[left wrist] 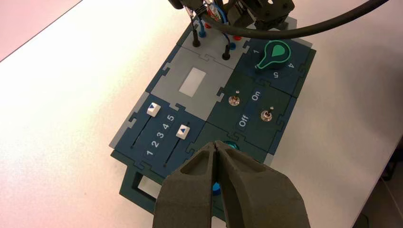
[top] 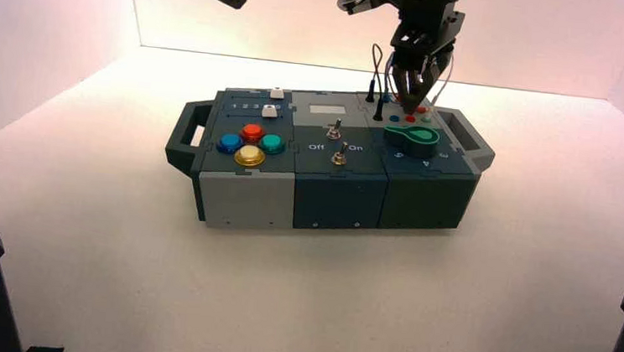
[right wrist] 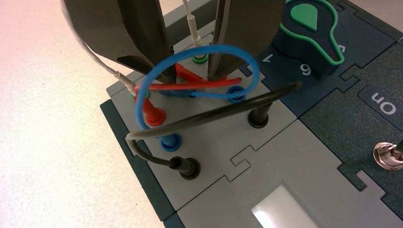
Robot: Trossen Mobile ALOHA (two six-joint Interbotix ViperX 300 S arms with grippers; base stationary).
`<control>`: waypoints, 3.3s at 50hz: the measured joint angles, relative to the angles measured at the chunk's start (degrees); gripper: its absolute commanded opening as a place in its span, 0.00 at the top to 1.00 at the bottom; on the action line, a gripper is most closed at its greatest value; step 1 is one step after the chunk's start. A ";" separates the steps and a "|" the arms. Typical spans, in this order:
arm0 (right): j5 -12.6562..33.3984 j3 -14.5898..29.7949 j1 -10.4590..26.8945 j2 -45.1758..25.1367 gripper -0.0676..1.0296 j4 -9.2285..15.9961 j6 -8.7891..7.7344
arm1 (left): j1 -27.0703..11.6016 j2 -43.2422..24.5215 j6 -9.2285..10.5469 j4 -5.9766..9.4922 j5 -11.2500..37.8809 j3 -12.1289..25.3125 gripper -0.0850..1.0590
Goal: Insert the red wire.
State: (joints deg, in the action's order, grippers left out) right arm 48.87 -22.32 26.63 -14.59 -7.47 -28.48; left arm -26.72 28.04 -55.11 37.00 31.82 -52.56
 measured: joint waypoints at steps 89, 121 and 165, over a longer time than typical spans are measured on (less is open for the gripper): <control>-51.42 -34.19 -0.18 25.84 0.96 13.97 22.85 | 0.00 0.79 0.00 0.00 -0.62 -0.35 0.95; -56.69 -36.21 -0.09 26.81 0.96 13.89 23.99 | 0.00 0.70 0.00 0.00 -0.79 -0.35 0.95; -45.70 -36.04 2.55 31.64 0.96 14.06 29.36 | 0.00 0.70 0.00 0.00 -0.79 -0.44 0.95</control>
State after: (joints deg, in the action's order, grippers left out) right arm 3.16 -58.36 29.18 17.05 6.59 0.88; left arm -26.72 28.74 -55.11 37.00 31.03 -53.00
